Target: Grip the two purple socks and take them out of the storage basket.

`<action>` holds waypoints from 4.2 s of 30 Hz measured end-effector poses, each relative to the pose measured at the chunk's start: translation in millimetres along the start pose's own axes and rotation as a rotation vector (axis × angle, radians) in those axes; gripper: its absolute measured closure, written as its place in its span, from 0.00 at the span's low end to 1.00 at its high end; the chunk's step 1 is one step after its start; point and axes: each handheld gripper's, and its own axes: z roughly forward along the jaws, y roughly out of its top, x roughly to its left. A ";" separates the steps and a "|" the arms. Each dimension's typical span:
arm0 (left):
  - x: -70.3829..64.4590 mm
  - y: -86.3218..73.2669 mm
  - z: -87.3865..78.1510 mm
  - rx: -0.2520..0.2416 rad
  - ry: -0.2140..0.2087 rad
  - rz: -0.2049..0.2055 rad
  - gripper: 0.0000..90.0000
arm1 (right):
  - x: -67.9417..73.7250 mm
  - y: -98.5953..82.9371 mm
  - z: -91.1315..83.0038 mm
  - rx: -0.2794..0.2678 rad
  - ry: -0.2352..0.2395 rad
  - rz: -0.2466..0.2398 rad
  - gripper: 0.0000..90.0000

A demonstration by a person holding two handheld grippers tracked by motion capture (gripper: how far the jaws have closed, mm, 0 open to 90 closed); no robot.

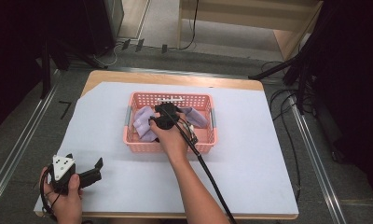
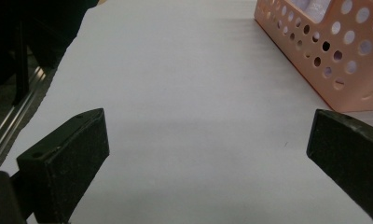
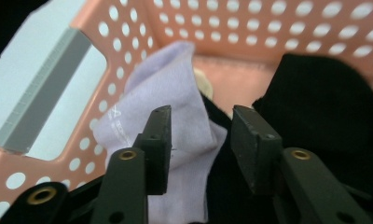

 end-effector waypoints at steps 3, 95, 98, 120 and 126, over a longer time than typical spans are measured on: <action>0.1 0.0 -0.1 -0.001 0.000 0.000 0.00 | -0.5 3.5 4.1 0.050 0.007 0.016 0.62; -1.9 0.0 0.8 0.005 0.000 0.020 0.00 | -195.4 -45.7 -124.1 -0.704 -0.300 -0.087 0.98; -2.0 0.0 0.8 0.004 -0.001 0.019 0.00 | -199.9 -50.1 -119.6 -0.685 -0.311 -0.070 0.98; -2.6 0.0 0.8 0.003 0.003 0.024 0.00 | -187.1 -53.3 -114.1 -0.718 -0.231 0.060 0.60; -2.3 0.0 0.7 0.004 0.002 0.025 0.00 | -167.0 -43.2 -105.4 -0.681 -0.172 0.015 0.54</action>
